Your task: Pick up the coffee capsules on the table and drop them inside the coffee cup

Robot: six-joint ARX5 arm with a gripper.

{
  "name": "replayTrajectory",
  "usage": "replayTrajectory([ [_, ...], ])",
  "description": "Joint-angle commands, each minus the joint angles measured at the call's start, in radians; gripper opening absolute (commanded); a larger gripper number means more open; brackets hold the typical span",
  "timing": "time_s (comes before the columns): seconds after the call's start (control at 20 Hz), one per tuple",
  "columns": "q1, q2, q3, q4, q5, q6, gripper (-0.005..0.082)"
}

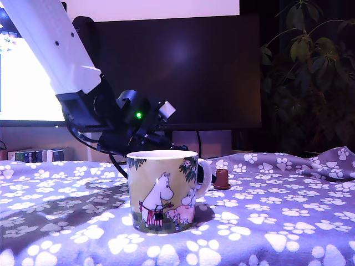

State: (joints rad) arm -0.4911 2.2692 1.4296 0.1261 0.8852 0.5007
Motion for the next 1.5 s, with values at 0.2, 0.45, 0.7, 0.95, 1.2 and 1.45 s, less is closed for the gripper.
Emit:
replayTrajectory([
  [0.2,-0.01,0.029,0.032,-0.052,-0.031,0.056,0.0424],
  [0.45,-0.019,0.029,0.047,-0.085,-0.061,0.056,0.0409],
  [0.7,-0.039,0.029,0.1,-0.163,-0.093,0.096,0.0411],
  [0.95,-0.099,0.035,0.117,-0.192,-0.156,0.126,0.0411],
  [1.2,-0.119,0.048,0.117,-0.201,-0.214,0.128,0.041],
  [1.45,-0.107,0.048,0.117,-0.209,-0.193,0.128,0.0407],
])
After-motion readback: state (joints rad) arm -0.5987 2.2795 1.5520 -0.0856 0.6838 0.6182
